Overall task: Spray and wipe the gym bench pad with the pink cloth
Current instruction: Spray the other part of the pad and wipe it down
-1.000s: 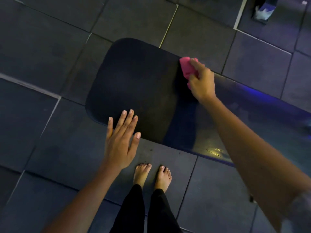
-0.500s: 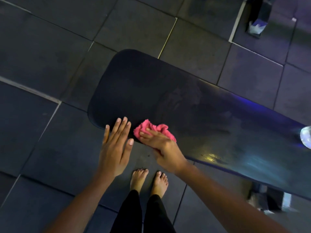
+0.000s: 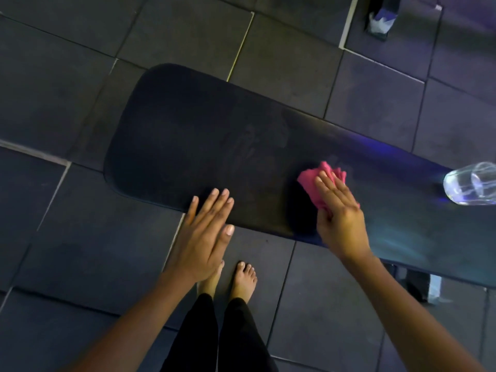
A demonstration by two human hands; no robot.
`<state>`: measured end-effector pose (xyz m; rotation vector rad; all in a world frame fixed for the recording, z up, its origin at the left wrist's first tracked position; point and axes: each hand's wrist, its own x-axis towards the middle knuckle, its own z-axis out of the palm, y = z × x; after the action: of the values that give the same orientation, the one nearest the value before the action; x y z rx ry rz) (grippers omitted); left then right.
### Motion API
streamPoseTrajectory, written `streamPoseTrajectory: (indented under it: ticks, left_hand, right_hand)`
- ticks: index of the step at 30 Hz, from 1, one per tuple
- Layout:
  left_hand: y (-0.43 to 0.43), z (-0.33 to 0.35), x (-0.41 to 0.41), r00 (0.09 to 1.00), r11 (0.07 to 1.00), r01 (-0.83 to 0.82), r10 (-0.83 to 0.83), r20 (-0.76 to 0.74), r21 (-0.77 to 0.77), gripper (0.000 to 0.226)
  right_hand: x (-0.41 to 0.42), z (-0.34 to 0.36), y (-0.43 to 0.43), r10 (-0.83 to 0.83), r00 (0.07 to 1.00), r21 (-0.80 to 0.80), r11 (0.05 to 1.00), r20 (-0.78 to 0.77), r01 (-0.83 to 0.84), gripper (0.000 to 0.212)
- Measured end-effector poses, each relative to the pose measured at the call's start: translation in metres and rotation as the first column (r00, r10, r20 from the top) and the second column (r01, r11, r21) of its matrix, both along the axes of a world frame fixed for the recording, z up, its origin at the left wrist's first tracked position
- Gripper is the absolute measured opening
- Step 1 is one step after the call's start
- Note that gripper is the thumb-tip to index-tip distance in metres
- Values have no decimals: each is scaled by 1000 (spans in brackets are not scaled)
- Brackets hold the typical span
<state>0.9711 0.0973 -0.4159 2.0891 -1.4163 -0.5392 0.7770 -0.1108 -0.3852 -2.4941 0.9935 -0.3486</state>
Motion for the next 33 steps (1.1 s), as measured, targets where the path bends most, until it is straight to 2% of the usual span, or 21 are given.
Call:
streamPoseTrajectory:
  ticks: [2, 5, 9, 11, 12, 15, 17, 20, 23, 25, 28, 31, 33]
  left_hand:
    - [-10, 1, -11, 999, 999, 39, -39, -17, -5, 56]
    - [-18, 0, -26, 996, 996, 88, -88, -31, 5, 57]
    - [-20, -8, -36, 993, 993, 114, -115, 13, 36, 56]
    - [-21, -8, -39, 996, 995, 94, -94, 9, 38, 57]
    - [-23, -8, -39, 997, 996, 81, -82, 0, 37, 57]
    - [-25, -7, -41, 997, 997, 72, -72, 0, 30, 57]
    - [-26, -7, -42, 996, 996, 84, -84, 15, 36, 57]
    - [-29, -7, -45, 997, 996, 76, -76, 12, 39, 56]
    - [-35, -3, -54, 995, 995, 96, -96, -13, 20, 56]
    - [-41, -2, -60, 992, 992, 123, -122, -11, 13, 56]
    - [-48, -4, -64, 994, 994, 107, -107, -14, 26, 56]
    - [-55, -4, -70, 994, 995, 99, -100, -45, -21, 56]
    - [-48, -5, -66, 996, 998, 44, -47, -81, -42, 56]
  right_hand:
    - [-19, -15, 12, -137, 990, 75, 987, -41, 139, 63]
    - [-22, -25, 52, -188, 982, 143, 971, -20, 189, 69]
    - [0, -19, 99, -103, 991, 295, 953, 90, 72, 77]
    - [2, -17, 113, -76, 984, 350, 937, 160, 15, 72]
    - [2, -16, 112, -119, 971, 374, 927, 208, 33, 64]
    - [-8, 0, 94, -372, 867, 421, 881, 331, 217, 50]
    - [-22, 12, 74, -502, 786, 394, 846, 362, 359, 55]
    - [-54, 9, 51, -664, 681, 329, 747, 310, 578, 62]
    - [-68, -13, 55, -778, 597, 367, 623, 198, 690, 57]
    - [-58, -24, 73, -749, 642, 375, 649, 165, 662, 57]
    - [-28, -26, 93, -683, 700, 395, 714, 208, 578, 60]
    - [-1, -17, 106, -519, 818, 458, 807, 248, 373, 68]
    - [18, -16, 116, -387, 881, 483, 847, 271, 223, 62]
